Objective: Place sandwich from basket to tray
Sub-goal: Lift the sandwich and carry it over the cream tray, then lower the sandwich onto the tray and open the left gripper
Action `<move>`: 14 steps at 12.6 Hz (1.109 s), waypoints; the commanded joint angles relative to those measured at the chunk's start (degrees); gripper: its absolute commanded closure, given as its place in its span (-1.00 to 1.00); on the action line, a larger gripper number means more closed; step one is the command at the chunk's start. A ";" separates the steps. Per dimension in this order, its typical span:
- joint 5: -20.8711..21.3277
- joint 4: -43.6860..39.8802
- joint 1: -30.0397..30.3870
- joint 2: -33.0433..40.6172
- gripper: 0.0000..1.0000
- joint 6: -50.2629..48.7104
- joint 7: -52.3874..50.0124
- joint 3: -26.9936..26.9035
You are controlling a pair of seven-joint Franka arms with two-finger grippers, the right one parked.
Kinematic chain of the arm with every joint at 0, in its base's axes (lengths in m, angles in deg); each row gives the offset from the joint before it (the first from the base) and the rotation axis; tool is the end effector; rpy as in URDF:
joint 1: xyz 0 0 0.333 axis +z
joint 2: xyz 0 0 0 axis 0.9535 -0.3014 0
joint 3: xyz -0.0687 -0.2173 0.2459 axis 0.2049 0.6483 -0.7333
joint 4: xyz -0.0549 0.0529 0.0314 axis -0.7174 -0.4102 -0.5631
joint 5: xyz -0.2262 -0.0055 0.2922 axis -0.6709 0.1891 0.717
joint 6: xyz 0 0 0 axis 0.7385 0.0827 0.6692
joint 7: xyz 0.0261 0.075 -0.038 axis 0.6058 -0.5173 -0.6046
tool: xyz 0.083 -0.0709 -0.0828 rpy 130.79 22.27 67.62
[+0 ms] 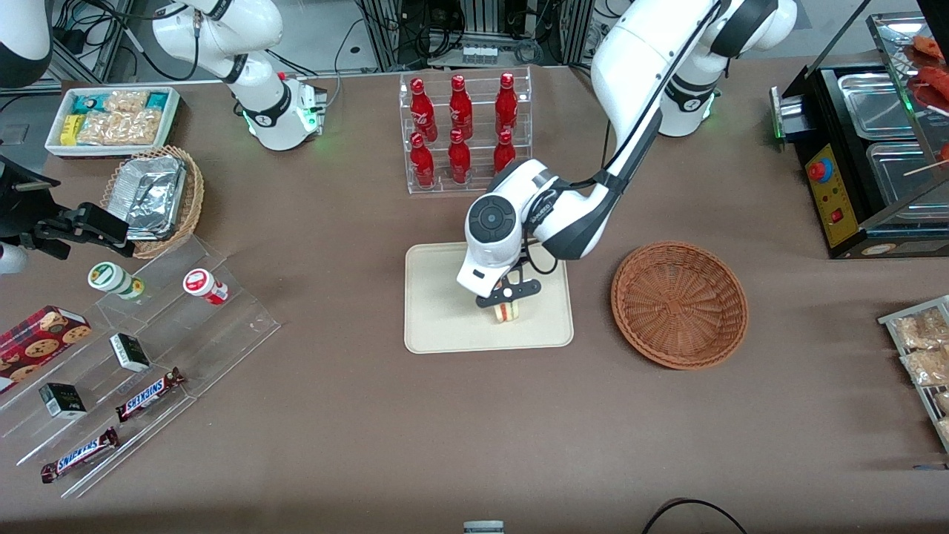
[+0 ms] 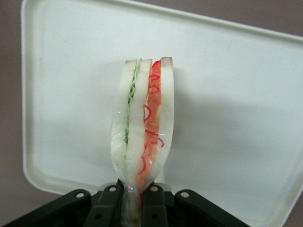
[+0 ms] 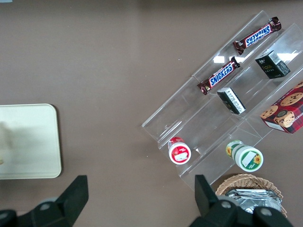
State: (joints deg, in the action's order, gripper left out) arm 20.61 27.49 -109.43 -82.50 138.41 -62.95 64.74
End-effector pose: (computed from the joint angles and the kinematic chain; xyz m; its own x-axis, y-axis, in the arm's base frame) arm 0.4969 -0.4847 0.2612 0.9614 0.2433 -0.1283 0.2397 -0.9699 -0.0428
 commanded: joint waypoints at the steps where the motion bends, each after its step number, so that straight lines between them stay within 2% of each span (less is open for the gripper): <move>1: -0.57 -1.96 -1.00 -2.69 0.86 2.31 -0.98 -0.47; 3: -0.48 -1.97 -1.69 -3.49 0.86 3.81 -1.07 -0.47; 4: -0.48 -1.88 -1.79 -3.49 0.77 3.82 -0.90 -0.47; 6: -0.57 -1.96 -1.96 -3.49 -0.98 3.82 -1.42 -0.47; 10: 0.04 -1.97 -2.23 -0.87 -1.00 2.33 -0.28 -0.74; 14: 0.31 -2.14 -1.96 4.49 -1.00 -6.71 2.79 -1.17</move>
State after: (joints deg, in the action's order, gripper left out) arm 20.69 24.75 -111.13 -81.70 135.77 -61.91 64.37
